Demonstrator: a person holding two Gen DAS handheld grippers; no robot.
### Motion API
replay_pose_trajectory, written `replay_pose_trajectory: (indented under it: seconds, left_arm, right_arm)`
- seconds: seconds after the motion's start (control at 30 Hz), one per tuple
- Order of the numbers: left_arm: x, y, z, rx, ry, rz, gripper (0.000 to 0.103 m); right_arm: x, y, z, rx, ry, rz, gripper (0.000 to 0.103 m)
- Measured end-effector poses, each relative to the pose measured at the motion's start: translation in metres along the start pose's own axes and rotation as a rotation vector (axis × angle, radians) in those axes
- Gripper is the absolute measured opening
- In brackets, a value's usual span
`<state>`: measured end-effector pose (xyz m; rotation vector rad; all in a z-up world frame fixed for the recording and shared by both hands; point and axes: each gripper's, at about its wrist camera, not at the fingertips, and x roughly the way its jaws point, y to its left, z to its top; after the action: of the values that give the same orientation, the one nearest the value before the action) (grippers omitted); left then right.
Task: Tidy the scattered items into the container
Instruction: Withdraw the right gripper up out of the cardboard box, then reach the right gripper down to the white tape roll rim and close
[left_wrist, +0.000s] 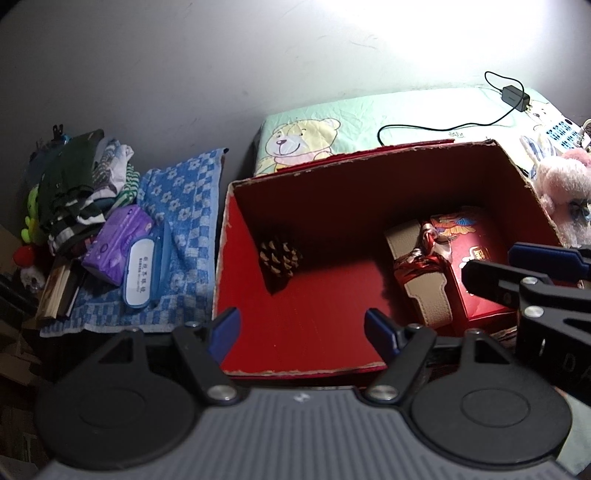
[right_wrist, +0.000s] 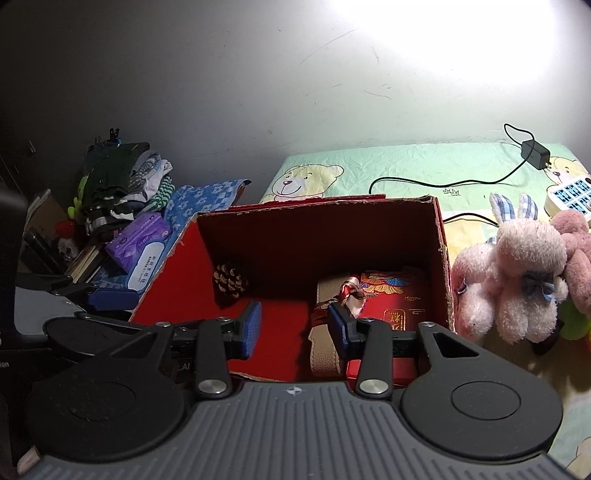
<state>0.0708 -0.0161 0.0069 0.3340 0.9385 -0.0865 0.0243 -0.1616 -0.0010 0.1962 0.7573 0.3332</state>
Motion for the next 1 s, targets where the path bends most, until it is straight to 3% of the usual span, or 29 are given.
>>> replay_pose_trajectory:
  seconds: [0.3,0.63,1.0]
  left_arm:
    - [-0.005,-0.001,-0.017,-0.056,0.028,0.002,0.077]
    - [-0.02,0.002,-0.043,-0.081,0.003,-0.033,0.075]
    - [0.008,-0.006,-0.076,-0.078,0.104,-0.082,0.063]
  right_arm:
    - [-0.016,-0.008,-0.015,-0.01,-0.008,0.065,0.043]
    - [-0.026,-0.013,-0.039,-0.061,0.01,0.189,0.042]
    - [0.0,-0.015,-0.064,-0.066,0.129,0.194,0.039]
